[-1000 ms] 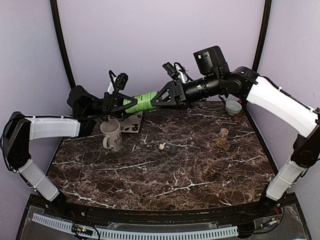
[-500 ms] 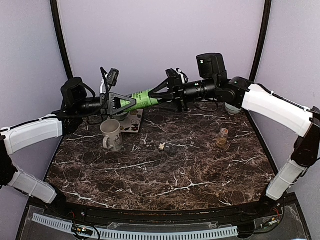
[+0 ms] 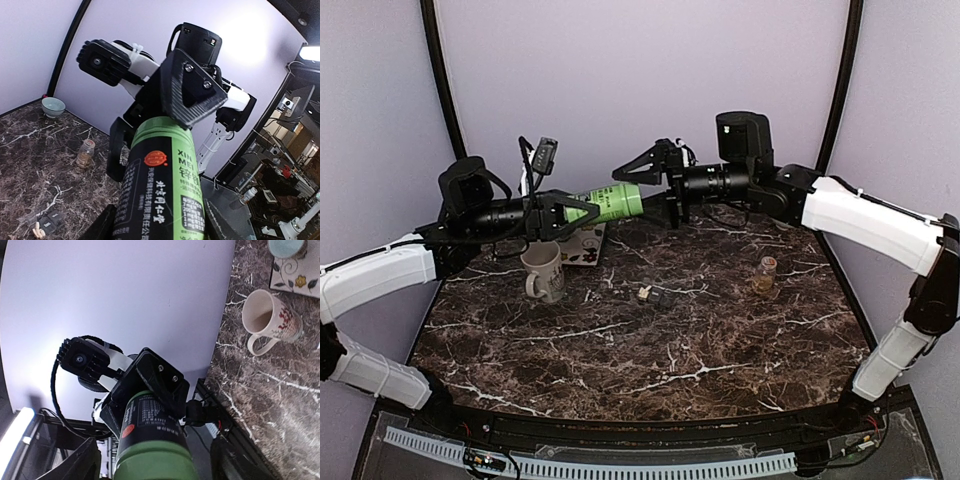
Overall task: Sort the pills into containers
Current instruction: Screw the lid of the pill bottle onto the pill bottle.
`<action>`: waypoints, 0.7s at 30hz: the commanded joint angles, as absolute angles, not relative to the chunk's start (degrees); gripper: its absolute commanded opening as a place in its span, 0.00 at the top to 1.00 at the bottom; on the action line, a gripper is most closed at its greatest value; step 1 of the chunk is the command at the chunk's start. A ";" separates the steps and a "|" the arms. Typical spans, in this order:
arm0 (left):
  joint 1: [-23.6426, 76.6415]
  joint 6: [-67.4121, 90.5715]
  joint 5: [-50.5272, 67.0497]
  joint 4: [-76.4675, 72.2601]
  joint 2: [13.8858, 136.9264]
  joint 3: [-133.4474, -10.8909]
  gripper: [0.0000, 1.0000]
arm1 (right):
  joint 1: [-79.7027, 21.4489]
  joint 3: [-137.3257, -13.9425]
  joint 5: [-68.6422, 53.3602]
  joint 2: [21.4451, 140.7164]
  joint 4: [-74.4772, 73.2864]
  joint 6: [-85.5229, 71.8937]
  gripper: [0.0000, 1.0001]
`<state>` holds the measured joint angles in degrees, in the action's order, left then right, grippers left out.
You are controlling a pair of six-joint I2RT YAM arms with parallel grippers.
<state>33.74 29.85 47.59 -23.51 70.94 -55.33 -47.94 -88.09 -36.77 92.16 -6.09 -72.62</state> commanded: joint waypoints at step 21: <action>31.00 74.30 65.90 -62.51 85.09 -55.81 1.00 | -47.51 -87.48 -27.79 80.02 -22.26 -24.38 0.15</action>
<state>31.22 59.44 60.93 -44.03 83.64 -55.31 -47.00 -87.11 -29.52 81.25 -18.68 -34.41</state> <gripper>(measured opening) 0.527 0.850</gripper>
